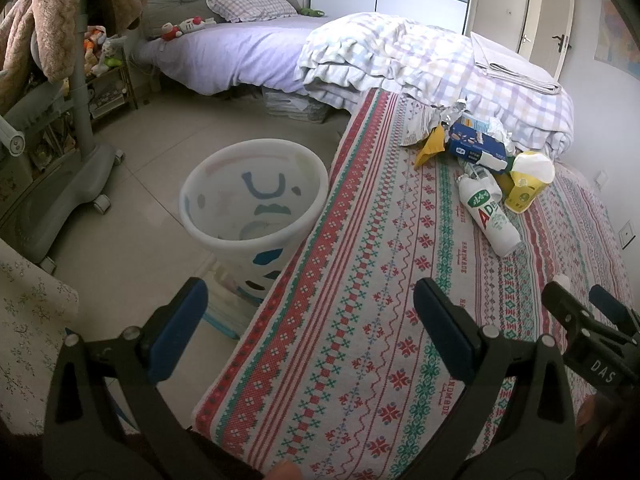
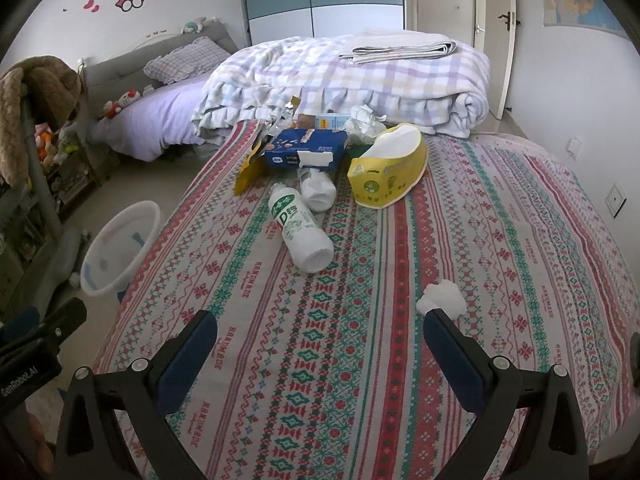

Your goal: Collect trash

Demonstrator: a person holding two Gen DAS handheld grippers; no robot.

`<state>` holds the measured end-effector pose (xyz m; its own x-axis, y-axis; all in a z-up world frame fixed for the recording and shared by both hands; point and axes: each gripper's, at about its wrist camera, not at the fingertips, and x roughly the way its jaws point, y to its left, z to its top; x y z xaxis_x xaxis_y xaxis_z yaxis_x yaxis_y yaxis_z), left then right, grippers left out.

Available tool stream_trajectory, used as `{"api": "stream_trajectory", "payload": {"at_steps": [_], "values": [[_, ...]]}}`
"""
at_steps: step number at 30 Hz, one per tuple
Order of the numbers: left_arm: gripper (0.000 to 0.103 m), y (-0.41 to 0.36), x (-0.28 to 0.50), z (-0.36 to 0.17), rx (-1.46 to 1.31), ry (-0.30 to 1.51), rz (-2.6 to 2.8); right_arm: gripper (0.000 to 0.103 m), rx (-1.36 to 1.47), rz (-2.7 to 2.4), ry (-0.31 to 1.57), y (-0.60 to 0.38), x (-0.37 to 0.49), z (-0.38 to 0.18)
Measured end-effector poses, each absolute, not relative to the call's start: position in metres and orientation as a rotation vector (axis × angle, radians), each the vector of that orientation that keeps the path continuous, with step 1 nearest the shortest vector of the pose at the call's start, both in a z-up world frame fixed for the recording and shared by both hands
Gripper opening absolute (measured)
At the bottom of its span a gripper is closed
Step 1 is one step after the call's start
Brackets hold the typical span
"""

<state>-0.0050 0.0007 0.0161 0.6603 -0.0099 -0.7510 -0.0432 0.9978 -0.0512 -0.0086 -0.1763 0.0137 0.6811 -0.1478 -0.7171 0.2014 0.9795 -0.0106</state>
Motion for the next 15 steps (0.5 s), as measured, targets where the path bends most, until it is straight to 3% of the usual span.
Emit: {"api": "stream_trajectory", "payload": {"at_steps": [15], "values": [[0.102,0.0004,-0.0053,0.0157,-0.066,0.847,0.018,0.103,0.074,-0.196,0.797,-0.1763,-0.0089,0.0124]]}}
